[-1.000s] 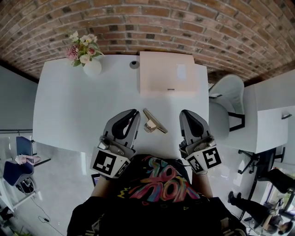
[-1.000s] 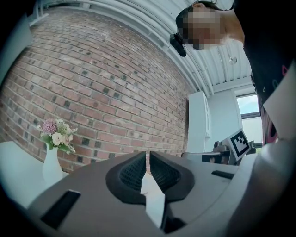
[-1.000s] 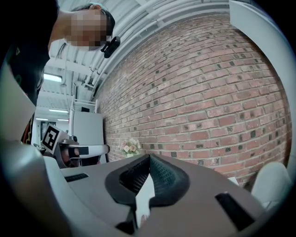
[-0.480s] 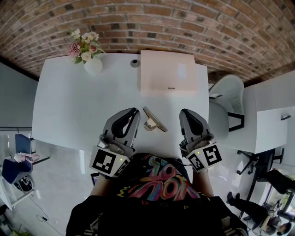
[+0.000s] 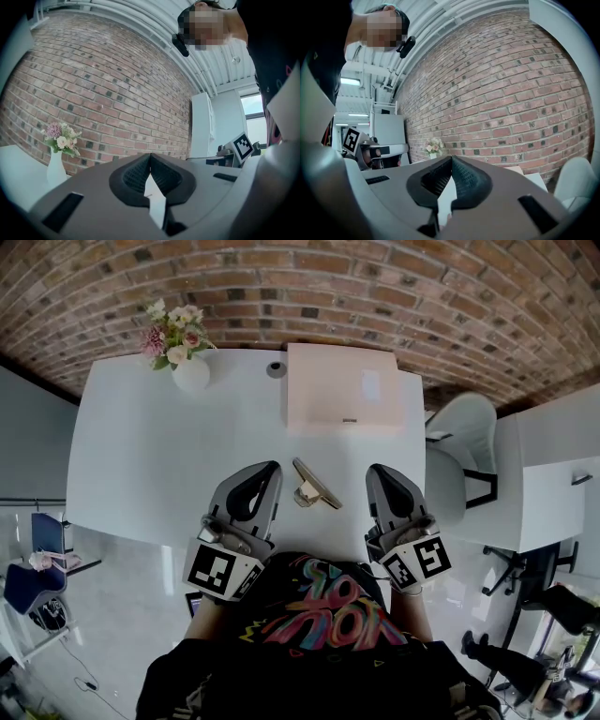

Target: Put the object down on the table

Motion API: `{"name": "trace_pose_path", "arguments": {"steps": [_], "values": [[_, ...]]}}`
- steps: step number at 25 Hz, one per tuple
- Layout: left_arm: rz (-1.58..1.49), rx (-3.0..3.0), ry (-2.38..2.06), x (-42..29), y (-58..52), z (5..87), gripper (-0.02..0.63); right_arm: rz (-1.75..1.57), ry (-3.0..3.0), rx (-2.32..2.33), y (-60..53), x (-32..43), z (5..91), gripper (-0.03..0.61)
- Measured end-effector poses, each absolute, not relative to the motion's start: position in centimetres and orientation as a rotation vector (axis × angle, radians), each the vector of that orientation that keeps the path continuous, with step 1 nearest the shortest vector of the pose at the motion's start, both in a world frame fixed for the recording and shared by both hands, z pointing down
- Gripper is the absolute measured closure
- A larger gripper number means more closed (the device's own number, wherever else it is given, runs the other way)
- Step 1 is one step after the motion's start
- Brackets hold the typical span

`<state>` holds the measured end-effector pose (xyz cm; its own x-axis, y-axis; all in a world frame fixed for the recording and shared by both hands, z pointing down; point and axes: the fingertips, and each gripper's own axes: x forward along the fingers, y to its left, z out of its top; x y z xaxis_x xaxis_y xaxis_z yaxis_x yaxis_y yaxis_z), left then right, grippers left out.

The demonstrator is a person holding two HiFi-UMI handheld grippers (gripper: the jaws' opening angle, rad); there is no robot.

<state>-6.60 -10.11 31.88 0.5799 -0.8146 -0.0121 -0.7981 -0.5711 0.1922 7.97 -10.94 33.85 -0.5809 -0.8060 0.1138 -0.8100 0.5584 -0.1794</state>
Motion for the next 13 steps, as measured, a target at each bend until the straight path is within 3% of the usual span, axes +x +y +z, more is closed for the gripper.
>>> {"name": "trace_pose_path", "arguments": {"steps": [13], "values": [[-0.142,2.652,-1.362,-6.87,-10.5,31.99,0.589,0.338,-2.761,1.43,-11.07,7.95,33.82,0.561]]}}
